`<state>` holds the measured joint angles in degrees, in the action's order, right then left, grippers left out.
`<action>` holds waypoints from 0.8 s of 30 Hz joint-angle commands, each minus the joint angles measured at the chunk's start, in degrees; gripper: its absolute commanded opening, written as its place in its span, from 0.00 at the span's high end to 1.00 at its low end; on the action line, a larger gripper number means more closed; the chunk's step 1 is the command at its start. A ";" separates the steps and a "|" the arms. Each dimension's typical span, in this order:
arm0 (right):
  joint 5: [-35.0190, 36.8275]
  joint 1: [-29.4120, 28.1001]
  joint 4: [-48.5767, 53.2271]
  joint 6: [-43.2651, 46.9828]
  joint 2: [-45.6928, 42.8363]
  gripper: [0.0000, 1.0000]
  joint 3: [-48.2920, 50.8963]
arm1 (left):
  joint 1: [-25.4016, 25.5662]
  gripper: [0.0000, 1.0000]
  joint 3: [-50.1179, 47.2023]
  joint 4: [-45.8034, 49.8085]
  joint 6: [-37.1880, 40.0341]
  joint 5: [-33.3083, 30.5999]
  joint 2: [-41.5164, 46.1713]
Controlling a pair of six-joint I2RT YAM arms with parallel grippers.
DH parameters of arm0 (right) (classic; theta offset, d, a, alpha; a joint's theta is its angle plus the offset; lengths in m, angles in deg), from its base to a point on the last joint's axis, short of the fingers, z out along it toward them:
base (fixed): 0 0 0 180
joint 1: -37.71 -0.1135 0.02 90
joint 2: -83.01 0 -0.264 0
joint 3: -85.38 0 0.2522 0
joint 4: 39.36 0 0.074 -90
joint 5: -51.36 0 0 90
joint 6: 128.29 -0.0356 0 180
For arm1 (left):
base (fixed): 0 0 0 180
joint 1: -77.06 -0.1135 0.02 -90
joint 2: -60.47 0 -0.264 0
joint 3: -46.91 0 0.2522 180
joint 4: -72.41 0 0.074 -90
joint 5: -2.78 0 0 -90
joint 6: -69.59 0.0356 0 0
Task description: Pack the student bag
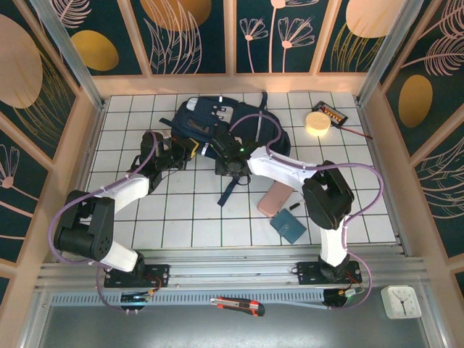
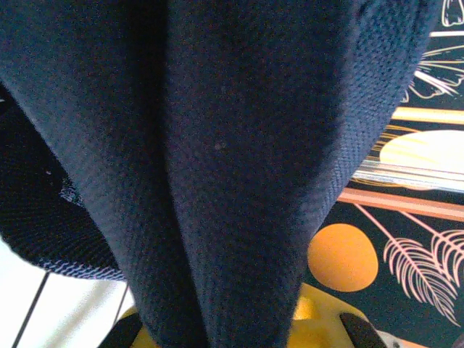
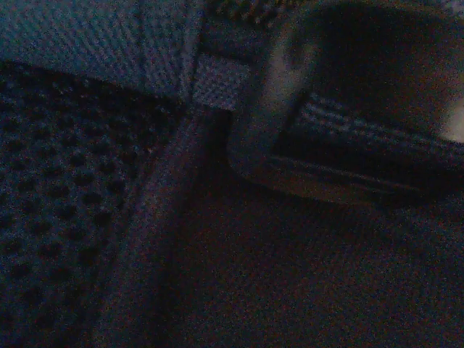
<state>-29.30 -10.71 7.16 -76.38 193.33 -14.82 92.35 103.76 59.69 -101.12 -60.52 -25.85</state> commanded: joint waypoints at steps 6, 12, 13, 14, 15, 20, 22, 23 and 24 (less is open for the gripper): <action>3.29 0.53 -2.17 0.50 -0.81 0.66 -0.75 | 0.46 1.00 3.35 -0.35 -3.93 3.25 2.76; 3.76 0.61 -1.67 0.56 -0.41 0.75 -1.70 | 0.47 1.00 3.23 -0.61 -4.10 3.62 2.48; 3.84 0.61 -1.53 0.48 -0.37 0.78 -1.79 | 0.51 1.00 3.10 -0.79 -4.13 3.67 2.40; 3.93 0.61 -1.37 0.52 -0.31 0.81 -1.84 | 0.47 1.00 3.14 -0.82 -4.18 3.70 2.39; 3.99 0.61 -1.24 0.39 -0.38 0.83 -1.81 | 0.48 1.00 3.10 -0.85 -4.11 3.71 2.31; 4.67 0.61 0.68 0.14 -1.40 1.00 -1.15 | 0.48 1.00 2.71 -1.02 -4.03 3.03 2.39; 4.64 0.73 0.96 0.01 -2.72 1.00 0.30 | 0.49 1.00 2.79 -0.69 -3.56 2.60 2.29; 4.45 0.84 1.18 -0.02 -3.40 1.00 1.24 | 0.47 1.00 2.87 -0.46 -3.20 2.27 2.23; 4.09 1.06 1.41 -0.01 -4.12 1.00 1.98 | 0.49 1.00 2.87 -0.10 -2.78 1.89 2.21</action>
<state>-27.55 -10.65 6.39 -76.12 193.03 -14.38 92.39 104.20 59.84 -101.25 -60.56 -25.85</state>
